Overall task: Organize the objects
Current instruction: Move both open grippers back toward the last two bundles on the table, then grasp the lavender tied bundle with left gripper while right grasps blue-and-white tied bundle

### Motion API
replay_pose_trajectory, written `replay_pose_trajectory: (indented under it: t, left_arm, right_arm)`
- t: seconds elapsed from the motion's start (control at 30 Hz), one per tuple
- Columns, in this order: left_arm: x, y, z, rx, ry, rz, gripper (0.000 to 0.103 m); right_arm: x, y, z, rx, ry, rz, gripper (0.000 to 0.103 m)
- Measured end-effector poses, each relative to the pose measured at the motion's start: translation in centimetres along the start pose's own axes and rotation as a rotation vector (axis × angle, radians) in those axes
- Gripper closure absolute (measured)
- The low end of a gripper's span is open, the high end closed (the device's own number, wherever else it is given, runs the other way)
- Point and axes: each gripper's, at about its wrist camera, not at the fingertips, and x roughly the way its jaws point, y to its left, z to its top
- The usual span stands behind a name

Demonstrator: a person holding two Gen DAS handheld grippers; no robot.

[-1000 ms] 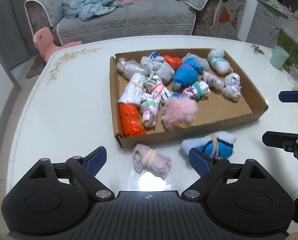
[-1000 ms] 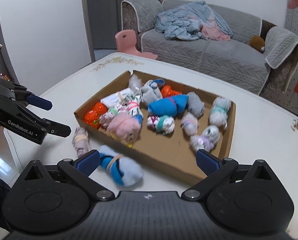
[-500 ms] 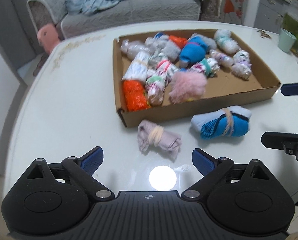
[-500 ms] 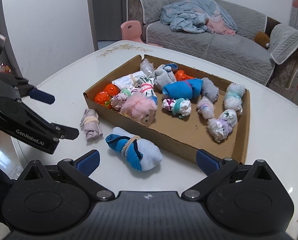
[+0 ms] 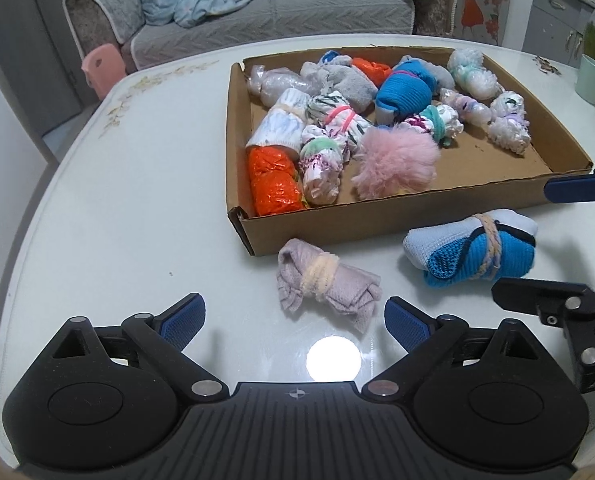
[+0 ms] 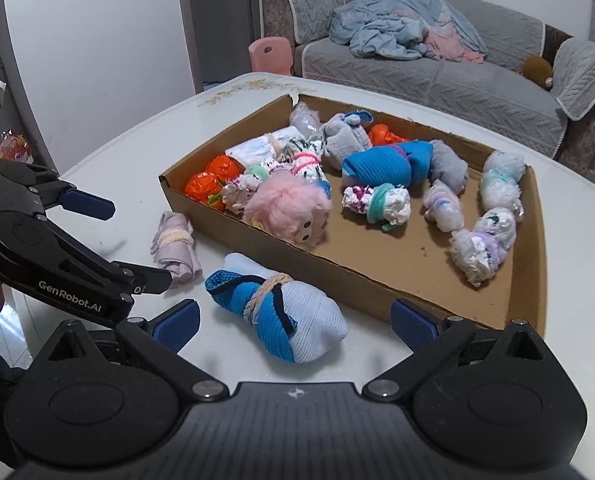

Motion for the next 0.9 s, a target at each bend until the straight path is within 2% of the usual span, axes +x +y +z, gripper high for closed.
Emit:
replay_pose_trajectory:
  t: [0.23,0.27,0.33,0.47,0.57,0.7,0.77,0.83,0.87,0.9]
  left_arm:
    - [1.5,-0.2,0.0,-0.024,-0.001,-0.002,0.005]
    - [1.7,-0.2,0.0,-0.029,-0.001,-0.005,0.005]
    - [2.1,-0.3,-0.2,-0.039,0.002,-0.01,0.005]
    - [2.4,0.0,-0.3,-0.075,-0.012,-0.027,0.004]
    - [2.6,0.2,-0.3,-0.093,-0.026,-0.041,0.006]
    - [2.3,0.3,-0.4,-0.097,-0.041,-0.061,0.017]
    - [2.0,0.3,-0.3,-0.094,-0.047,-0.068,0.032]
    - [1.8,0.5,-0.3,-0.099,-0.048,-0.07,0.038]
    - [1.8,0.6,-0.3,-0.099,-0.047,-0.073,0.039]
    - [1.7,0.7,-0.4,-0.1,-0.046,-0.074,0.039]
  right_arm:
    - [1.0,-0.2,0.2,0.0,-0.009,0.02,0.006]
    - [1.2,-0.1,0.2,-0.004,-0.006,0.025,0.009]
    - [1.4,0.0,0.1,-0.012,0.006,0.029,0.025]
    - [1.8,0.5,-0.2,-0.033,0.04,0.038,0.033]
    - [1.6,0.8,-0.5,-0.045,0.058,0.044,0.047]
    - [0.9,1.3,-1.0,-0.072,0.079,0.057,0.048]
    - [0.5,1.5,-1.3,-0.075,0.089,0.068,0.045]
    - [0.3,1.8,-1.6,-0.104,0.095,0.075,0.041]
    - [0.1,2.1,-1.7,-0.122,0.089,0.073,0.037]
    - [-0.1,2.3,-1.7,-0.141,0.076,0.066,0.026]
